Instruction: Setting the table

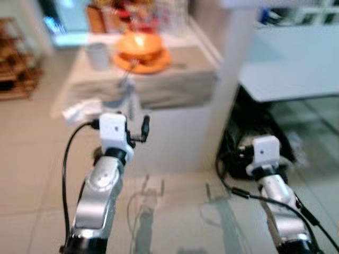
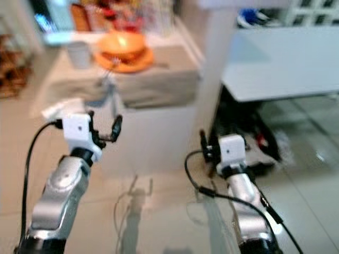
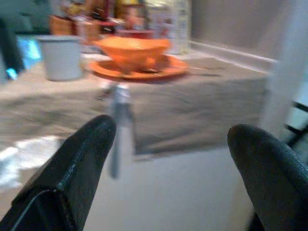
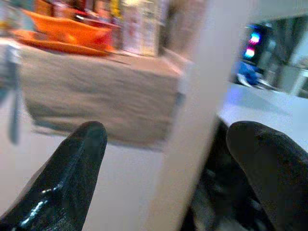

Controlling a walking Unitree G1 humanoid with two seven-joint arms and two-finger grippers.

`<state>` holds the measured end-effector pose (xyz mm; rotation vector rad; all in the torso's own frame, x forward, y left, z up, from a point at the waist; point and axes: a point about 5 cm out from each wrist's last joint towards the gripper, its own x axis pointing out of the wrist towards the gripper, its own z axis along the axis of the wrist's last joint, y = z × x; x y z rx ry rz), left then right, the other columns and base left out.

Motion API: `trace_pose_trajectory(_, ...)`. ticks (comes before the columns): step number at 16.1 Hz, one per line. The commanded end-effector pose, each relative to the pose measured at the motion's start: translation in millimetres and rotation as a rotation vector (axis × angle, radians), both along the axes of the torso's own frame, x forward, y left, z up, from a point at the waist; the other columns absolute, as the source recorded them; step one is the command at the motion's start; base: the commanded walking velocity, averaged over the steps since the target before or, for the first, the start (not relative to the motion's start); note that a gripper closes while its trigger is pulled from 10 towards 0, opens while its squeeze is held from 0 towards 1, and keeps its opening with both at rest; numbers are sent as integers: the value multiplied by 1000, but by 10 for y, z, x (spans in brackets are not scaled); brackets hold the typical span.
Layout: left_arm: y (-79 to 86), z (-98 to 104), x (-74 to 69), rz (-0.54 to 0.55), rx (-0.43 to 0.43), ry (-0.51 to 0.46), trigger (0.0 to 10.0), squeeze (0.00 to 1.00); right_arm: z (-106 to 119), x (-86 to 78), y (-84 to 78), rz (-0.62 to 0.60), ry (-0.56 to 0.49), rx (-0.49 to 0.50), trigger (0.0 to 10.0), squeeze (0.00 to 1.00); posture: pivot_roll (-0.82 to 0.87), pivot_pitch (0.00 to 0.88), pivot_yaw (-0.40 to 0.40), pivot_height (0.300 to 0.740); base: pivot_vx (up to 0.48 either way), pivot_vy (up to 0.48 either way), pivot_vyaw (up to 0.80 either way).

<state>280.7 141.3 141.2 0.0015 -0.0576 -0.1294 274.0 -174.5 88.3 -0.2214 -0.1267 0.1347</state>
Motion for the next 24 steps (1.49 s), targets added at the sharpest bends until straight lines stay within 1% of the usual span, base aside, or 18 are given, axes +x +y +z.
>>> trace_pose_trajectory(1,31,64,7,13,17,-24,10000,0,16,7,52,20,-8,1,10000,0,-48,0,26,731,480,0,0)
trace_pose_trajectory(3,37,77,-5,17,15,-31,10000,0,10,5,56,23,-7,2,10000,0,-45,0,26,731,480,0,0)
trace_pose_trajectory(6,97,120,-6,62,-2,-47,10000,0,-6,6,73,27,-2,3,10000,0,-37,0,24,731,466,0,0)
trace_pose_trajectory(8,151,155,4,111,-3,-68,10000,0,-17,14,89,32,1,3,10000,0,-33,0,21,731,450,0,0)
trace_pose_trajectory(10,138,212,-3,117,1,-94,10000,0,-5,20,91,34,-4,5,10000,0,-33,0,19,731,452,0,0)
trace_pose_trajectory(11,102,284,-4,107,11,-104,10000,0,96,34,86,25,-38,21,10000,0,-30,0,18,731,251,0,0)
trace_pose_trajectory(13,70,385,0,92,1,-101,10000,0,276,51,88,27,-98,26,10000,0,-34,0,18,731,0,0,0)
trace_pose_trajectory(14,35,501,34,56,2,-66,10000,0,374,82,48,14,-122,32,10000,0,-38,0,14,731,0,0,0)
trace_pose_trajectory(15,19,628,85,-5,36,-41,10000,0,381,94,21,4,-117,37,10000,0,-38,0,15,731,0,0,0)
trace_pose_trajectory(16,61,717,145,-22,79,-33,10000,0,364,90,23,2,-112,40,10000,0,-33,0,15,731,0,0,0)
trace_pose_trajectory(17,84,777,174,-31,76,-37,10000,0,355,86,35,3,-106,44,10000,0,-32,0,16,731,0,0,0)
trace_pose_trajectory(18,137,915,269,-48,88,-35,10000,0,336,78,64,4,-98,51,10000,0,-31,0,19,731,0,0,0)
trace_pose_trajectory(19,159,1042,369,-86,117,-29,10000,0,335,74,101,7,-96,60,10000,0,-24,0,25,731,0,0,0)
trace_pose_trajectory(20,170,1087,426,-96,131,-16,10000,0,335,74,119,7,-94,65,10000,0,-21,0,29,731,0,0,0)
trace_pose_trajectory(21,201,1150,546,-104,152,36,10000,0,332,71,152,10,-88,73,10000,0,-20,0,35,731,0,0,0)
trace_pose_trajectory(22,204,1160,587,-121,160,65,10000,0,331,66,165,11,-87,76,10000,0,-20,0,49,731,0,0,0)
trace_pose_trajectory(24,188,1088,663,-165,185,150,10000,0,319,48,181,8,-83,83,10000,0,-27,0,57,731,0,0,0)
